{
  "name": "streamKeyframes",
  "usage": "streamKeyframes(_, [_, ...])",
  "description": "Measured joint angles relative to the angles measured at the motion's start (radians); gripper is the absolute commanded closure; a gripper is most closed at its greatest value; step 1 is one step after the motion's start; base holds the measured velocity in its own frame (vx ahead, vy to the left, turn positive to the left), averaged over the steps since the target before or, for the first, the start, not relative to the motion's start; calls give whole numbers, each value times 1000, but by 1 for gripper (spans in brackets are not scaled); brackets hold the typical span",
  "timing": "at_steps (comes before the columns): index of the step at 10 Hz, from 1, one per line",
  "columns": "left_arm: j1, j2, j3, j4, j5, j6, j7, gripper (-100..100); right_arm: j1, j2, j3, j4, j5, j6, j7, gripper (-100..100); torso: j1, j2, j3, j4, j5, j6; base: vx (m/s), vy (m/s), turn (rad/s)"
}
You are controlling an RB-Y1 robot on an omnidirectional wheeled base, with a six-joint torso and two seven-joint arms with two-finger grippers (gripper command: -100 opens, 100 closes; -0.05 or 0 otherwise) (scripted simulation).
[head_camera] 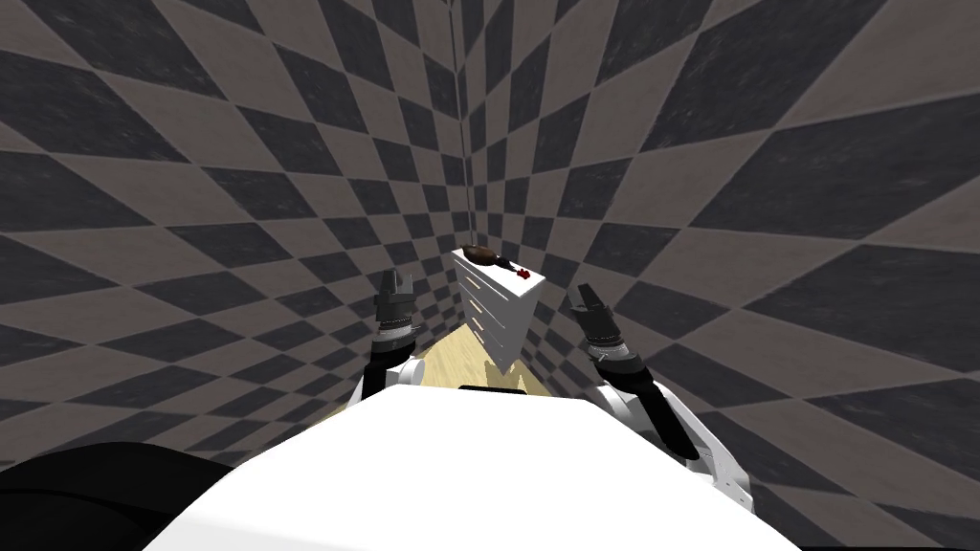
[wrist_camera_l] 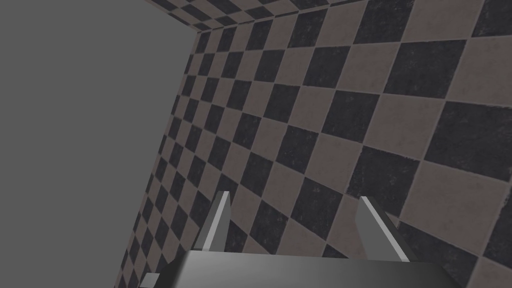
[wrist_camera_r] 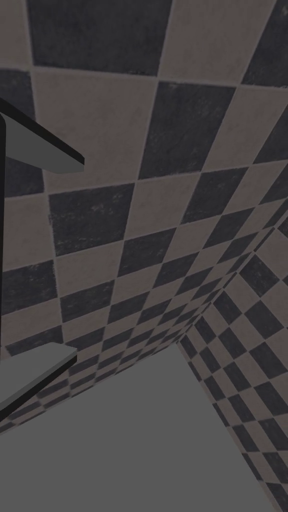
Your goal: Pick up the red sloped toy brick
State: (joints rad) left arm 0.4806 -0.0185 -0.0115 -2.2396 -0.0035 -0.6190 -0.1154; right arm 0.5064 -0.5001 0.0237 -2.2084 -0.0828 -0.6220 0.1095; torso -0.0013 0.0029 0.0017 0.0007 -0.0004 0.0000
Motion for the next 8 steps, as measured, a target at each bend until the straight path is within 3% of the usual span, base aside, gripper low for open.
streamKeyframes(8, [0,0,0,0,0,0,0,0,5,-213,18,54,-42,-23,19,-100,1,-1,-1,0,0,0,-35,-13,2])
